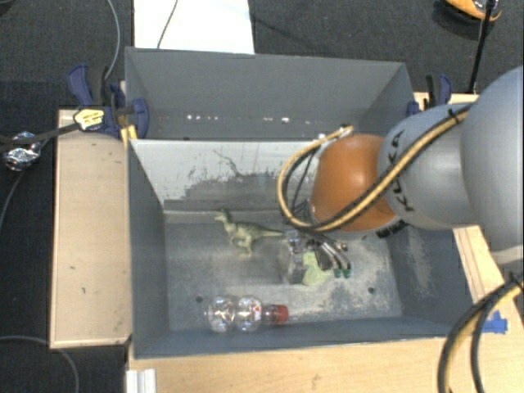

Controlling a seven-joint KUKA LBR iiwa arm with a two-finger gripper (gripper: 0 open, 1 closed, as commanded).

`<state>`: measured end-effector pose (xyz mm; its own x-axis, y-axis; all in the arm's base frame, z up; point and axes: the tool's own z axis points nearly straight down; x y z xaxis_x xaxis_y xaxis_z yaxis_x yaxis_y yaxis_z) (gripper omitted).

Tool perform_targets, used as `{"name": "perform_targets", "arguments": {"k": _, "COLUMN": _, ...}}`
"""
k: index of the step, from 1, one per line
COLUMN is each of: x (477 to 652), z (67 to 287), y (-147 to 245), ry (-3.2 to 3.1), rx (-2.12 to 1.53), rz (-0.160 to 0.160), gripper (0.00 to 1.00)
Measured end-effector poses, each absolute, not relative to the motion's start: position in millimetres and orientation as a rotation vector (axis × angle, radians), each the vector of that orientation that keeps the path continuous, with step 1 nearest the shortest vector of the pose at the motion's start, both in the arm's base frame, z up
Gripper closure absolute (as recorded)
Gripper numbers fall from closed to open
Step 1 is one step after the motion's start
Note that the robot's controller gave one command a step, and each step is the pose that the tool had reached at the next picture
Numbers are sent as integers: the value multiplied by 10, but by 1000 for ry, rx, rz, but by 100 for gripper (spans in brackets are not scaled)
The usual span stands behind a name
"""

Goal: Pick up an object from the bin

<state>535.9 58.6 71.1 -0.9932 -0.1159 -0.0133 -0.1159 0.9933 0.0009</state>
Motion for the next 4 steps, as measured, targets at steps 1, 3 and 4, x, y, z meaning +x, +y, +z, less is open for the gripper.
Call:
{"name": "perform_targets", "arguments": {"k": 1, "x": 5359, "z": 711, "y": 586, "ry": 3123, "rx": -181, "rz": 3, "gripper": 100}}
{"name": "perform_targets", "arguments": {"k": 3, "x": 5421, "z": 1478, "y": 518, "ry": 3124, "rx": -106, "rz": 4, "gripper": 0}}
{"name": "perform_targets", "arguments": {"k": 4, "x": 5430, "z": 1378, "y": 525, "ry": 3127, "rx": -81, "rz": 4, "gripper": 0}}
